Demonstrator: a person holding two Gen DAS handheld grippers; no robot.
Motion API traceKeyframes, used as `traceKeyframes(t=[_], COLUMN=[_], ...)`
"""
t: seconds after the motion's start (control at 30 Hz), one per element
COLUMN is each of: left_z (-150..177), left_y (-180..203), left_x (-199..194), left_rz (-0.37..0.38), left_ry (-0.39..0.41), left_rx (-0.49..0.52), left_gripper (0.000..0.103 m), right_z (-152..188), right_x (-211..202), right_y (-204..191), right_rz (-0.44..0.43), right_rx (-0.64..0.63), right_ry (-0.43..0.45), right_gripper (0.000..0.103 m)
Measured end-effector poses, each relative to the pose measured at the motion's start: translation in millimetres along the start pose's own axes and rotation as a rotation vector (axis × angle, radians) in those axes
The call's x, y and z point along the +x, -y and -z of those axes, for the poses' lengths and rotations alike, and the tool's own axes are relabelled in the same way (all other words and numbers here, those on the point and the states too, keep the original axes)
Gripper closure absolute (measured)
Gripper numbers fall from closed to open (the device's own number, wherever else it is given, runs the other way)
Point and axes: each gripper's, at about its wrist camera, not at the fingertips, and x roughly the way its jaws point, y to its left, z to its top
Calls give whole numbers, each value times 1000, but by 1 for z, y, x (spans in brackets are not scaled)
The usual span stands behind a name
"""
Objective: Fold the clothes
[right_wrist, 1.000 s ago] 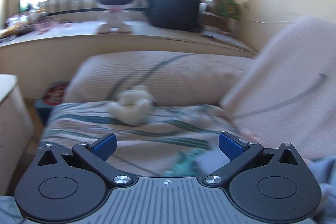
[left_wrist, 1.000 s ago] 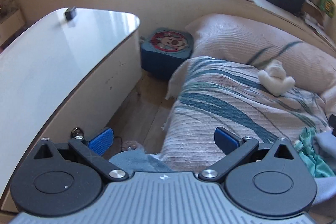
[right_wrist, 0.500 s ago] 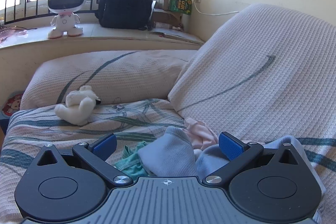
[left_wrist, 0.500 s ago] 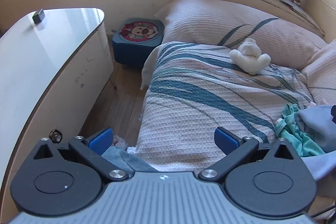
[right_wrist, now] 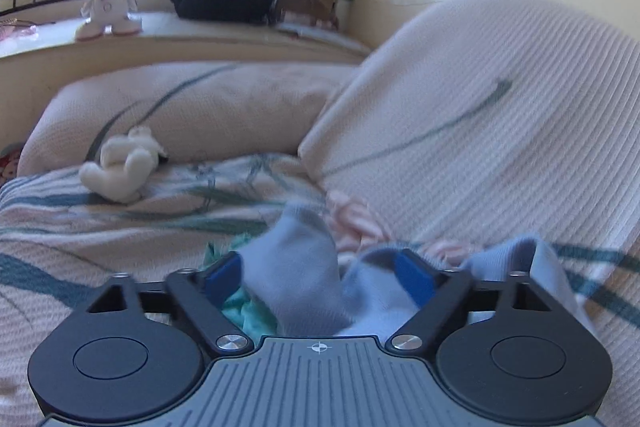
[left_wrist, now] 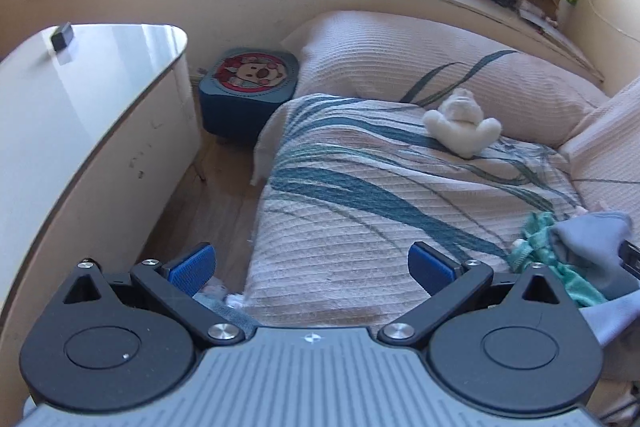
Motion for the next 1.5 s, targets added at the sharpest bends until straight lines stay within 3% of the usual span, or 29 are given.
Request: traceKeyframes(t=[0.1,0.27,0.37,0.5,0.7,0.8,0.9,1.1,1.5], left_z=[1,2,3,2,0,0,-1,-2,-2], left_y=[2,13,19,28,26,22,17,21,18], left_x=[3,11,11,15,22,27,34,39,31], left_rz=[10,94,126,88,71,46,39,8,-24], left_ry=[-3,-48,-34,-29,-48,-57,-74,-79,-32], left_rx=[6,21,20,68,63,48,30,48,61], left_gripper=[0,0,0,0,0,0,0,0,0], right_z=[3,9,12,11,7,9,11,16,4], right_x=[-4,-7,-3,0,17,27,35,45,36], right_y=[3,12,19,19,2,-2,-2,1,-5], right_rz=[-6,20,25,-3,-10,-15,-38,-55,-130], right_rx=[5,13,20,4,-46,-52,-46,-3,6], right_ry=[1,0,-7,6,-9,-30,-54,-75,-25], right_gripper=[28,29,34,38,39,49,66,84,91])
